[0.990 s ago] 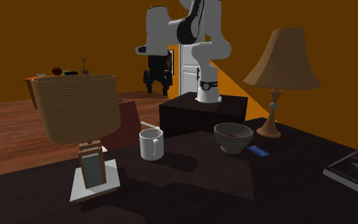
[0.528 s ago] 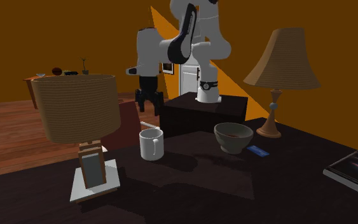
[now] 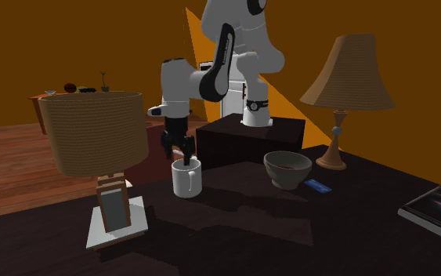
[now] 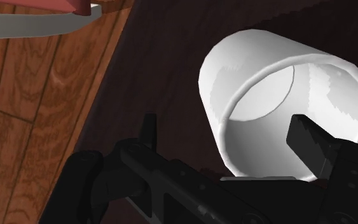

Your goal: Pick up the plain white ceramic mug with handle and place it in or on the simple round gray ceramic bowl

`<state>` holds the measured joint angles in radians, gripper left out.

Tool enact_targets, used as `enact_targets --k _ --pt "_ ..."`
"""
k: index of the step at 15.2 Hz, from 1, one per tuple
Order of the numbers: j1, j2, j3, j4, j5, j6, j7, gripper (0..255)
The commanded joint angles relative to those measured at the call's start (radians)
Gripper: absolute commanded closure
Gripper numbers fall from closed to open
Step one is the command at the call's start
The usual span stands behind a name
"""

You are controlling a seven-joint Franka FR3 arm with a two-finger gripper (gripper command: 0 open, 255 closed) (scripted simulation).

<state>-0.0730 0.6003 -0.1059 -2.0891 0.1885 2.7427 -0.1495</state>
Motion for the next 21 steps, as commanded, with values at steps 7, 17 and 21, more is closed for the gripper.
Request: enact_targets --k 7,17,21 --pt "-0.012 0.076 0.016 0.032 0.012 0.045 -0.009 0" --pt "-0.012 0.076 0.016 0.032 0.012 0.045 -0.009 255" --pt "-0.012 0.076 0.016 0.032 0.012 0.045 -0.009 255"
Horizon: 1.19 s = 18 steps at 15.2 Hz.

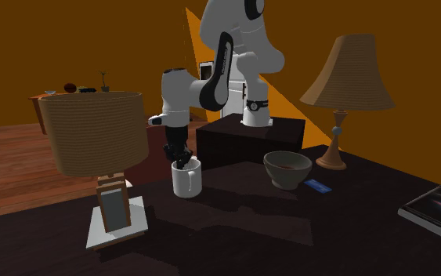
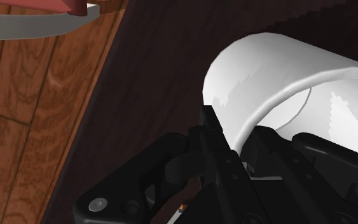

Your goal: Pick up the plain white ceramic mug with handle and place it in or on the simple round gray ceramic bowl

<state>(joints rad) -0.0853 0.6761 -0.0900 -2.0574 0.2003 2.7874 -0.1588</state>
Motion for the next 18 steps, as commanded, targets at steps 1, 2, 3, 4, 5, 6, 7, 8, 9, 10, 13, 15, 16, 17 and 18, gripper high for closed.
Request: enact_targets --k 1,2,3,4,5,6,7,8,9,10,13,15,16,17,18 --pt "0.0 0.0 0.0 0.0 0.0 0.0 0.0 255" --pt "0.002 -0.013 -0.003 -0.005 -0.002 -0.008 0.002 255" --pt "0.005 -0.026 -0.005 -0.01 -0.004 -0.016 0.003 255" --pt "0.007 -0.039 -0.008 -0.014 -0.006 -0.024 0.005 255" --pt "0.009 -0.051 -0.011 -0.019 -0.008 -0.033 0.007 255" --pt "0.011 -0.064 -0.014 -0.023 -0.01 -0.041 0.009 255" --pt "0.014 -0.077 -0.017 -0.027 -0.013 -0.05 0.011 255" --pt "0.016 -0.089 -0.02 -0.031 -0.015 -0.059 0.013 255" --pt "0.018 -0.102 -0.023 -0.034 -0.018 -0.068 0.015 255" --pt "0.021 -0.114 -0.026 -0.038 -0.02 -0.077 0.017 255" --pt "0.027 -0.151 -0.035 -0.046 -0.028 -0.105 0.024 255" --pt "0.031 -0.175 -0.04 -0.051 -0.034 -0.124 0.028 255" --pt "0.034 -0.187 -0.043 -0.053 -0.037 -0.134 0.031 255" --pt "0.036 -0.198 -0.046 -0.055 -0.041 -0.144 0.033 255" --pt "0.038 -0.21 -0.048 -0.057 -0.044 -0.154 0.035 255"
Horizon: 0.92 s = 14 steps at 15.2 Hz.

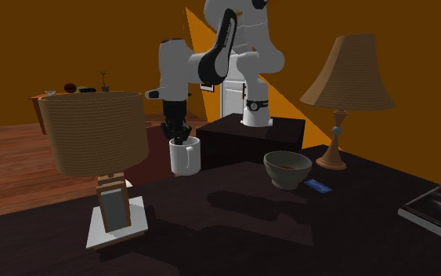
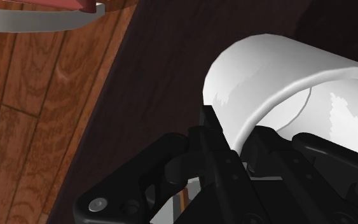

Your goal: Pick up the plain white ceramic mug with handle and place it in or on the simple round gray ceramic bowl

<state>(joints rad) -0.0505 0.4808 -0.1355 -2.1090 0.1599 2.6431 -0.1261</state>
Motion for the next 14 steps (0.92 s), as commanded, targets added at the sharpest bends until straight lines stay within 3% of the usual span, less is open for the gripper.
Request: enact_targets --k 1,14 --pt "0.005 -0.026 -0.005 -0.007 -0.007 -0.019 0.005 255" --pt "0.024 -0.165 -0.033 -0.005 -0.05 -0.158 0.037 255"
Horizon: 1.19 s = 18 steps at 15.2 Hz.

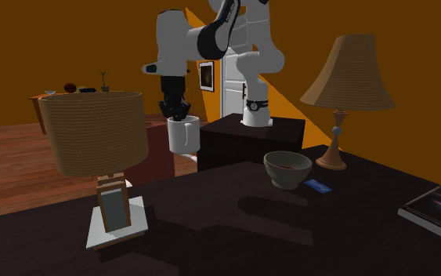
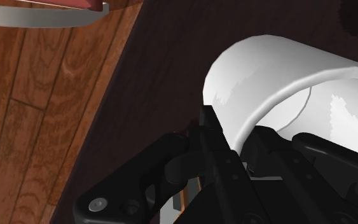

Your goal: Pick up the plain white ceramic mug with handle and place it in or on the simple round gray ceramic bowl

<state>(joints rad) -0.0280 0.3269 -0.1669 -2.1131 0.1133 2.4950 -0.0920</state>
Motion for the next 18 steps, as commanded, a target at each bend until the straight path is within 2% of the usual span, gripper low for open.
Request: enact_targets --k 1,2,10,18 --pt "0.003 -0.021 -0.003 0.001 -0.007 -0.021 0.006 255" --pt "0.003 -0.025 -0.004 0.002 -0.008 -0.026 0.007 255" --pt "0.123 -0.203 0.03 -0.238 -0.074 0.042 0.201 255" --pt "0.227 -0.348 0.112 -0.409 -0.126 0.069 0.427 255"
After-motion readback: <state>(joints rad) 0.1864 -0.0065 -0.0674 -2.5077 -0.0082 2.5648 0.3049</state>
